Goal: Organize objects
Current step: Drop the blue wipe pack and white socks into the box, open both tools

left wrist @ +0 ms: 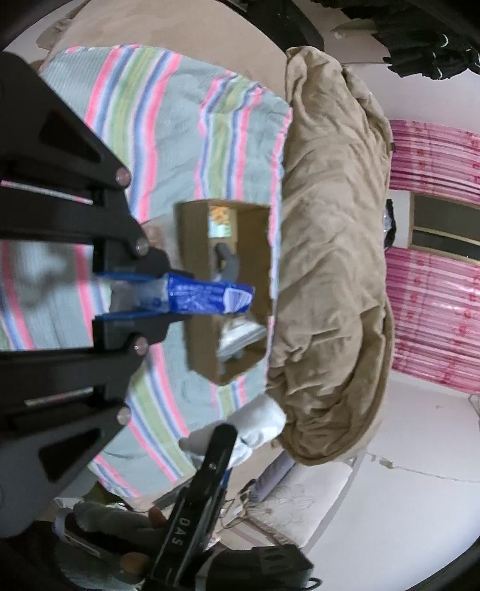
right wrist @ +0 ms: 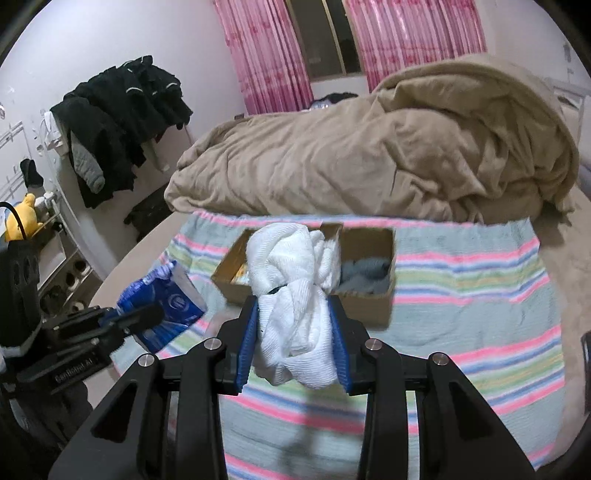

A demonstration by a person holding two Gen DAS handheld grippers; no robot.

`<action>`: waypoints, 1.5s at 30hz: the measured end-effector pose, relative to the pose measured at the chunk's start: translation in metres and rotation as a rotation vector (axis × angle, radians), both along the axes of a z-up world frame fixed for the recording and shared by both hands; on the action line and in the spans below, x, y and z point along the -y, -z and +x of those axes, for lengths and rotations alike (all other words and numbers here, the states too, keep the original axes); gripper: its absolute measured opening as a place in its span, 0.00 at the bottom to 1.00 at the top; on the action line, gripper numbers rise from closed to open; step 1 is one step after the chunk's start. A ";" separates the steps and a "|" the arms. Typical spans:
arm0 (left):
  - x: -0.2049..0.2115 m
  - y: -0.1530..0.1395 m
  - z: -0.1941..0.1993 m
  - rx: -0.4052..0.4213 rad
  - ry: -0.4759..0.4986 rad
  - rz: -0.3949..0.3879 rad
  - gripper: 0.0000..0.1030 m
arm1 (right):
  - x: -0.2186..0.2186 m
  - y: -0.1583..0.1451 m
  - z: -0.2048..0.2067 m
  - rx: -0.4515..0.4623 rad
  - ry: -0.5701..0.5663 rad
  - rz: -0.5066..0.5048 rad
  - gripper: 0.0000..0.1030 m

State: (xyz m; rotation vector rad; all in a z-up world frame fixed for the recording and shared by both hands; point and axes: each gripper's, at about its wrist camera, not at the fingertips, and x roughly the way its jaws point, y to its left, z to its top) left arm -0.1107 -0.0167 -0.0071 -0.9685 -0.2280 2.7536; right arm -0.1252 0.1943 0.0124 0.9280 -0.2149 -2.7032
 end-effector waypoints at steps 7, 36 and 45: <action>0.014 -0.016 -0.031 -0.046 -0.012 -0.012 0.12 | -0.010 -0.019 -0.028 -0.056 0.022 0.023 0.37; 0.007 0.084 -0.188 0.141 0.002 -0.041 0.12 | -0.025 0.089 -0.158 0.157 0.086 0.064 0.38; 0.006 0.095 -0.193 0.217 0.013 -0.030 0.31 | -0.023 0.088 -0.159 0.158 0.085 0.053 0.54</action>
